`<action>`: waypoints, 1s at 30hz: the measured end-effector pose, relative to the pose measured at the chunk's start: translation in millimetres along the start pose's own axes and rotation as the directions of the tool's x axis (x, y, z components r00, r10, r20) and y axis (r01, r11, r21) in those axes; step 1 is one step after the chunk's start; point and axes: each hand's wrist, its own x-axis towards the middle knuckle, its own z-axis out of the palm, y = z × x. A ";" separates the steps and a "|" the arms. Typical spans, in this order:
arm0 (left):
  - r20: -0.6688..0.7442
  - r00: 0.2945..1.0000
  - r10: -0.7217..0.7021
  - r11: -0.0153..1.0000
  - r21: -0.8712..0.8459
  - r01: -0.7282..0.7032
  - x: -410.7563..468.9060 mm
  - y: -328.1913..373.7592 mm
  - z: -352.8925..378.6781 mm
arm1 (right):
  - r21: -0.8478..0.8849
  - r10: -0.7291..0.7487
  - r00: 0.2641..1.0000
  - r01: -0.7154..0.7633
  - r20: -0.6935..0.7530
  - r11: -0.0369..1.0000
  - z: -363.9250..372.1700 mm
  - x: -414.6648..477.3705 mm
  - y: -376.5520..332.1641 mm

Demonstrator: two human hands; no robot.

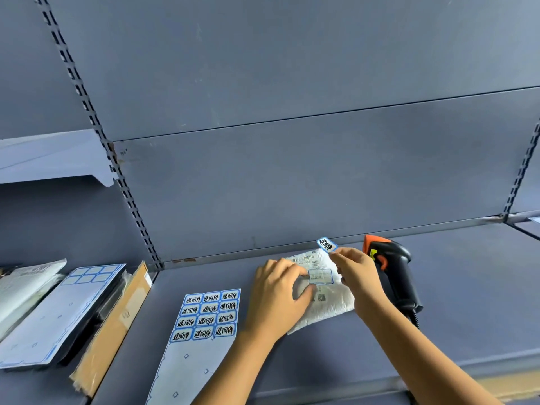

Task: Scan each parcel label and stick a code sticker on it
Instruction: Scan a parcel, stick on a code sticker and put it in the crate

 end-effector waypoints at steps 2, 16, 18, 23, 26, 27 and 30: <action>0.015 1.000 0.006 1.000 -0.004 -0.006 0.8 4.1 4.9 | -0.005 0.004 1.000 -0.005 -0.012 1.000 -3.9 3.5 4.1; 0.211 0.977 0.017 0.992 0.117 -0.043 -11.5 0.7 19.9 | -0.028 0.034 0.999 -0.034 -0.010 0.999 -8.8 14.8 24.8; 0.235 0.971 0.043 0.991 0.116 -0.072 -17.0 -1.1 22.1 | -0.064 0.022 1.000 -0.022 -0.015 0.998 -13.2 20.5 26.3; 0.250 0.967 0.055 0.988 0.124 -0.088 -15.0 3.6 24.1 | -0.185 0.001 1.000 -0.002 -0.006 0.983 -18.1 31.1 23.8; 0.253 0.966 0.046 0.983 0.159 -0.088 -9.5 8.3 27.5 | -0.297 -0.032 0.999 0.037 0.023 0.954 -22.0 37.6 22.4; 0.256 0.966 0.044 0.984 0.156 -0.086 -8.5 9.4 28.7 | -0.330 -0.039 0.999 0.047 0.032 0.943 -23.9 40.7 23.5; 0.265 0.962 0.070 0.982 0.149 -0.112 -8.6 8.1 38.4 | -0.390 -0.042 0.998 0.056 0.044 0.919 -28.8 47.1 25.1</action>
